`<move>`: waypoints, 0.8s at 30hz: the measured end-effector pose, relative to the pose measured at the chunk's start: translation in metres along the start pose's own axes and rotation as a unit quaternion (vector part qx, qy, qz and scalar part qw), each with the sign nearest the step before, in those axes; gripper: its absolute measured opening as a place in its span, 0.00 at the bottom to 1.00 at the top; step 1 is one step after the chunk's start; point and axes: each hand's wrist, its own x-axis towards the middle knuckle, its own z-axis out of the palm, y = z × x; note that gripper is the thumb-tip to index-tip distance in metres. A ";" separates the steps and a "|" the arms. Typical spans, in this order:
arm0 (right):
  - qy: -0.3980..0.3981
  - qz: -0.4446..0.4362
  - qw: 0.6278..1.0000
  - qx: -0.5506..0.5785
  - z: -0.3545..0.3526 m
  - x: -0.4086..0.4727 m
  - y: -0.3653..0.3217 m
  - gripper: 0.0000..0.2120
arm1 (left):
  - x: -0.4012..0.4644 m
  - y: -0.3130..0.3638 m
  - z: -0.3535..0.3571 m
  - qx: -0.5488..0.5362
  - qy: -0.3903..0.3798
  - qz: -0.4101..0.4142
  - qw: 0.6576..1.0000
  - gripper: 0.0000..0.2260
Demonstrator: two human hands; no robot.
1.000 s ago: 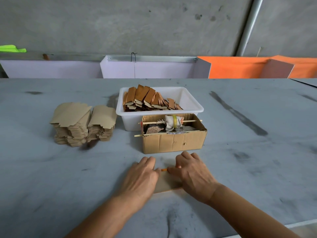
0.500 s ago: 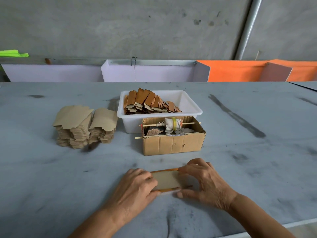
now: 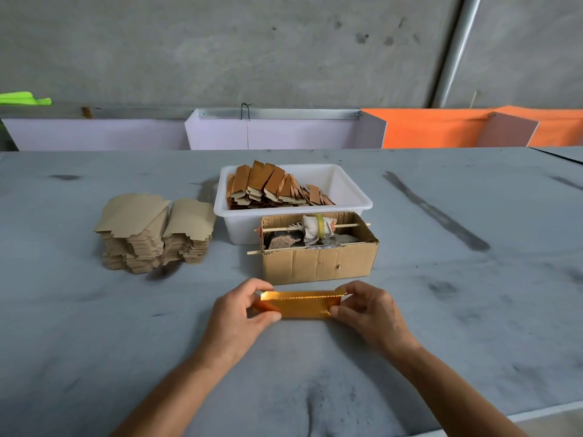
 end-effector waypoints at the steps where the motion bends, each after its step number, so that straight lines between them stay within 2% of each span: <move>1: 0.004 0.032 0.999 0.017 0.002 0.002 -0.001 0.10 | 0.002 0.000 0.001 -0.025 0.004 -0.021 0.999 0.14; 4: 0.022 0.097 0.995 0.014 0.006 0.009 -0.002 0.12 | 0.006 -0.002 0.004 -0.048 0.016 -0.061 0.997 0.12; 8: 0.023 0.146 0.988 0.050 0.006 0.013 -0.006 0.12 | 0.008 -0.001 0.007 -0.059 0.031 -0.070 0.995 0.09; 12: 0.021 0.156 0.984 0.081 0.004 0.012 -0.009 0.11 | 0.009 -0.003 0.008 -0.105 0.046 -0.085 0.990 0.09; 18: 0.008 0.166 0.978 0.122 0.002 0.012 -0.011 0.09 | 0.010 -0.004 0.009 -0.091 0.033 -0.107 0.990 0.07; 24: 0.016 0.193 0.975 0.106 0.003 0.019 -0.013 0.06 | 0.019 0.001 0.008 -0.102 0.048 -0.142 0.983 0.05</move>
